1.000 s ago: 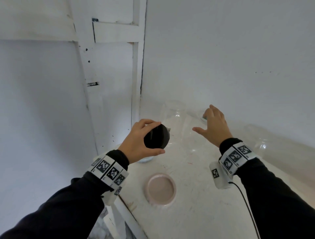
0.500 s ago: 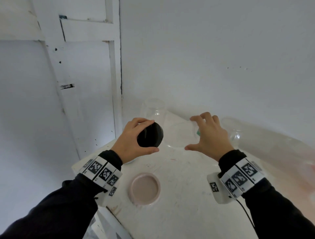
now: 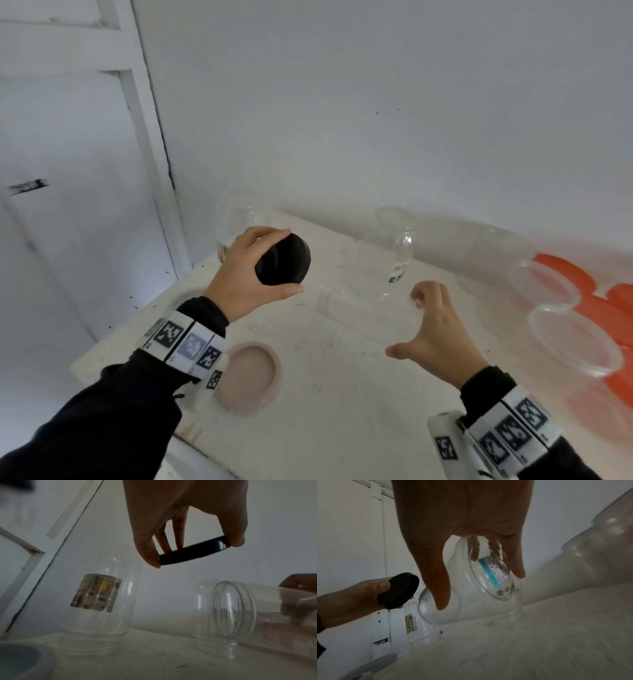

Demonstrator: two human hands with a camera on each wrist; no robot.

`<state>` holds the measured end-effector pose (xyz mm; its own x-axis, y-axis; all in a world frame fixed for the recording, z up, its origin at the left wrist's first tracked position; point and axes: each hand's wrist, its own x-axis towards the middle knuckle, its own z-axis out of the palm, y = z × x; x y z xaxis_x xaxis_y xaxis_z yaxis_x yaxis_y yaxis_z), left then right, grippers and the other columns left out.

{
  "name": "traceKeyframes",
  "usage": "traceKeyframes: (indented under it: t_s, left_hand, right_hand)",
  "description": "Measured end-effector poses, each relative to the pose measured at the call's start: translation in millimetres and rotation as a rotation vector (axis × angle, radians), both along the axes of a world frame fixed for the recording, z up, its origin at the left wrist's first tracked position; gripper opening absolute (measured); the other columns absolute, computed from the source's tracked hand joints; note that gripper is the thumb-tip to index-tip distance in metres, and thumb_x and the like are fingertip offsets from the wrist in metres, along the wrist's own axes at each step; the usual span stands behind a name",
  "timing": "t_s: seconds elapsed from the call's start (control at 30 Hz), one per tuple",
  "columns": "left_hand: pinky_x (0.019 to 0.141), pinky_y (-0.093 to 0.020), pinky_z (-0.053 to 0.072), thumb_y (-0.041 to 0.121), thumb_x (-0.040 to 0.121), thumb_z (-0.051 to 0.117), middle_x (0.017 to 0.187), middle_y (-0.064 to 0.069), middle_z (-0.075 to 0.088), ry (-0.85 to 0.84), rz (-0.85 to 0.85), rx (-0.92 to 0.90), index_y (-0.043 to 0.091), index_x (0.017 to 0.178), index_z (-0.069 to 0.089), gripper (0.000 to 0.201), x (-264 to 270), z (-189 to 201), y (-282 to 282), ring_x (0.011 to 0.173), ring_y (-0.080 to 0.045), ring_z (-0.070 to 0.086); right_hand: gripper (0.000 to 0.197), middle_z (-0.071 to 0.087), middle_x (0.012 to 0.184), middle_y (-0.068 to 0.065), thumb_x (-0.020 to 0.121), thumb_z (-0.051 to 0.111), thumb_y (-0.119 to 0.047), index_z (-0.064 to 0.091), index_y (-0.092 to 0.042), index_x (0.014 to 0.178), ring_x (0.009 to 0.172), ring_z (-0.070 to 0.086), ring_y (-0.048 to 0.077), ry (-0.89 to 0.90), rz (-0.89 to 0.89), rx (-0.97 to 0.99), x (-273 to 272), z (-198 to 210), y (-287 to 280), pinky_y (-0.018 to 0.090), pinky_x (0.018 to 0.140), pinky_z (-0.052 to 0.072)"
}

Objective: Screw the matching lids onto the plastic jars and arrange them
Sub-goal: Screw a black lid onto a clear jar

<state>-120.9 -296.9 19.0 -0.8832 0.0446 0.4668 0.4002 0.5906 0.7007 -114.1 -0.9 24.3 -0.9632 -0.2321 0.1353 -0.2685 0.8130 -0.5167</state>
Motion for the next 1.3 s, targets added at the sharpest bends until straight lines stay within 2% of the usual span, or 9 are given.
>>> traceKeyframes:
  t_s: [0.1, 0.17, 0.23, 0.43, 0.53, 0.77, 1.03, 1.17, 1.3]
  left_hand:
    - [0.094, -0.020, 0.034, 0.060, 0.058, 0.066, 0.125, 0.012, 0.041, 0.009, -0.048, 0.006, 0.037, 0.129, 0.043, 0.079, -3.8, 2.8, 14.1, 0.119, -0.006, 0.038]
    - [0.093, -0.019, 0.035, 0.059, 0.058, 0.066, 0.125, 0.013, 0.040, 0.018, -0.081, 0.005, 0.037, 0.129, 0.042, 0.078, -4.9, 3.9, 22.9, 0.119, -0.007, 0.038]
    - [0.093, -0.019, 0.035, 0.059, 0.059, 0.066, 0.125, 0.014, 0.040, 0.020, -0.112, -0.003, 0.037, 0.129, 0.042, 0.078, -5.5, 4.6, 32.2, 0.119, -0.007, 0.039]
    - [0.094, -0.021, 0.035, 0.060, 0.058, 0.066, 0.125, 0.013, 0.041, 0.005, -0.171, 0.001, 0.038, 0.128, 0.042, 0.077, -4.9, 7.7, 62.1, 0.119, -0.009, 0.039]
    - [0.094, -0.022, 0.037, 0.059, 0.059, 0.066, 0.125, 0.013, 0.041, 0.007, -0.192, 0.003, 0.038, 0.128, 0.042, 0.077, -3.4, 8.6, 76.9, 0.119, -0.009, 0.039]
    - [0.097, -0.025, 0.038, 0.059, 0.060, 0.066, 0.125, 0.013, 0.040, 0.000, -0.217, -0.005, 0.037, 0.130, 0.042, 0.077, 0.2, 11.3, 106.2, 0.119, -0.009, 0.038]
    - [0.096, -0.024, 0.038, 0.060, 0.060, 0.065, 0.126, 0.013, 0.041, -0.018, -0.234, -0.007, 0.033, 0.131, 0.041, 0.079, 2.2, 12.2, 132.3, 0.119, -0.008, 0.039]
    - [0.094, -0.024, 0.038, 0.059, 0.059, 0.065, 0.128, 0.013, 0.044, -0.050, -0.236, 0.038, 0.025, 0.131, 0.042, 0.082, 2.3, 14.2, 146.7, 0.117, -0.008, 0.043]
    - [0.096, -0.025, 0.039, 0.058, 0.063, 0.063, 0.133, 0.013, 0.045, -0.052, -0.294, 0.026, 0.024, 0.129, 0.046, 0.075, 3.0, 15.7, 161.2, 0.120, -0.004, 0.042]
  right_hand:
    - [0.088, 0.026, 0.114, -0.006, 0.057, 0.085, -0.026, 0.036, -0.024, 0.129, 0.109, 0.040, 0.015, -0.063, -0.024, 0.037, 11.3, -8.4, 12.9, 0.016, 0.080, 0.036]
    - [0.088, 0.026, 0.114, -0.007, 0.059, 0.083, -0.026, 0.036, -0.025, 0.133, 0.106, 0.041, 0.013, -0.069, -0.039, 0.052, 18.0, -10.9, 20.1, 0.009, 0.069, 0.035]
    - [0.087, 0.028, 0.114, -0.008, 0.059, 0.083, -0.028, 0.037, -0.022, 0.133, 0.102, 0.045, 0.013, -0.052, -0.063, 0.053, 23.3, -12.4, 27.2, 0.010, 0.066, 0.037]
    - [0.093, 0.043, 0.111, -0.013, 0.055, 0.083, -0.050, 0.041, -0.021, 0.133, 0.109, 0.045, 0.011, -0.043, -0.157, 0.040, 33.8, -18.4, 48.4, 0.028, 0.089, 0.041]
    - [0.091, 0.046, 0.113, -0.012, 0.057, 0.085, -0.041, 0.040, -0.018, 0.133, 0.110, 0.047, 0.013, -0.048, -0.172, -0.014, 32.4, -21.6, 59.4, 0.029, 0.091, 0.040]
    - [0.086, 0.038, 0.126, -0.003, 0.061, 0.085, -0.027, 0.035, -0.013, 0.130, 0.114, 0.045, 0.011, -0.174, -0.120, -0.123, 27.0, -32.2, 77.4, 0.020, 0.086, 0.038]
    - [0.087, 0.039, 0.130, -0.003, 0.067, 0.083, -0.024, 0.018, -0.027, 0.124, 0.121, 0.041, 0.012, -0.306, -0.034, -0.288, 26.6, -40.3, 93.5, 0.024, 0.097, 0.036]
    - [0.076, 0.042, 0.129, -0.006, 0.069, 0.080, -0.031, 0.024, -0.028, 0.122, 0.121, 0.044, 0.011, -0.354, -0.055, -0.410, 29.5, -38.5, 98.4, 0.023, 0.095, 0.039]
    - [0.080, 0.048, 0.125, -0.002, 0.063, 0.084, -0.026, 0.037, -0.024, 0.127, 0.116, 0.049, 0.012, -0.293, -0.085, -0.477, 29.8, -42.0, 100.7, 0.018, 0.085, 0.045]
